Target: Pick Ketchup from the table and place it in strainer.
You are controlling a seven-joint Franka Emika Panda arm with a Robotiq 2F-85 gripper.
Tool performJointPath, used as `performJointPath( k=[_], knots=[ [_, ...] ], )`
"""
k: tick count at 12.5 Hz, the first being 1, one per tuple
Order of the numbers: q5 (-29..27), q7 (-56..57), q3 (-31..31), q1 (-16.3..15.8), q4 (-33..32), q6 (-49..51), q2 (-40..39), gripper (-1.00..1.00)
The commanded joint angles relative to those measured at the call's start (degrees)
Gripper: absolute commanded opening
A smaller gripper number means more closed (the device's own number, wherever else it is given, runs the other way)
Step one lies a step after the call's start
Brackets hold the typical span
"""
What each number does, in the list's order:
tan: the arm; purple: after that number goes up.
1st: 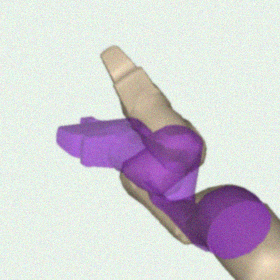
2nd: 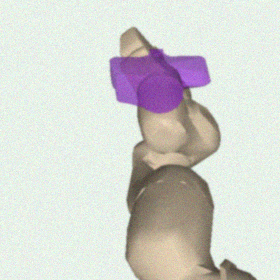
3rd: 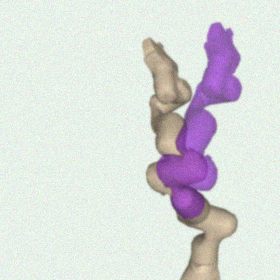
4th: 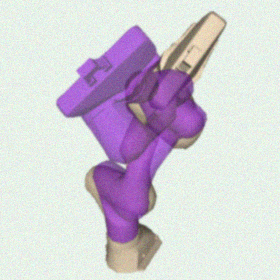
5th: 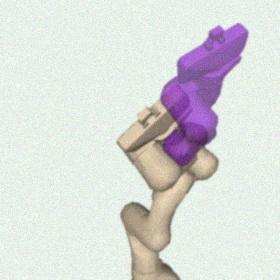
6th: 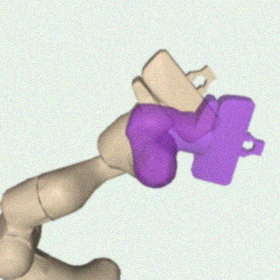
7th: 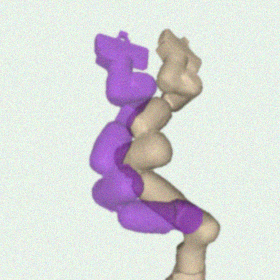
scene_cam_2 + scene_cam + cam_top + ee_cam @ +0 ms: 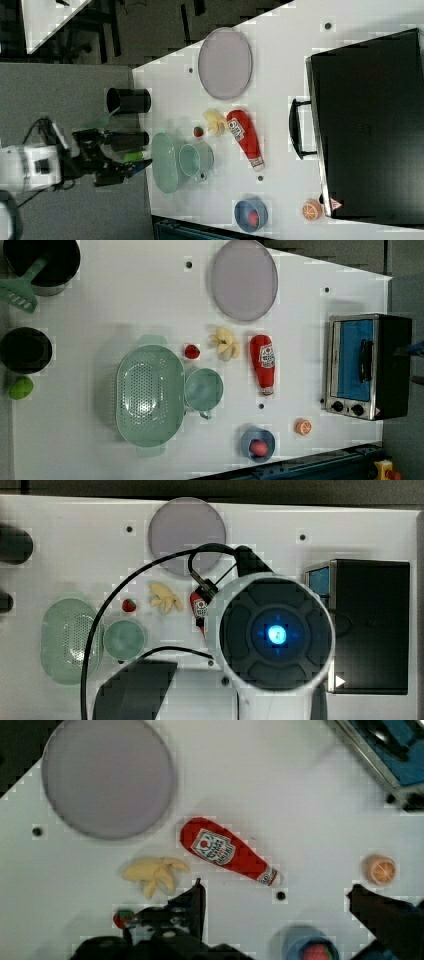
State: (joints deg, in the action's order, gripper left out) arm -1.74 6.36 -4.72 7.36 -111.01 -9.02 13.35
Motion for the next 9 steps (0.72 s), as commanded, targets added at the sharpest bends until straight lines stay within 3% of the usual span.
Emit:
performJointPath(
  k=[1, 9],
  knots=[
    [-0.1, 16.2, -1.6, 0.0, -6.4, -4.0, -5.5, 1.0],
    [0.0, 48.8, -3.9, -0.1, -19.3, -26.5, -12.8, 1.0]
  ],
)
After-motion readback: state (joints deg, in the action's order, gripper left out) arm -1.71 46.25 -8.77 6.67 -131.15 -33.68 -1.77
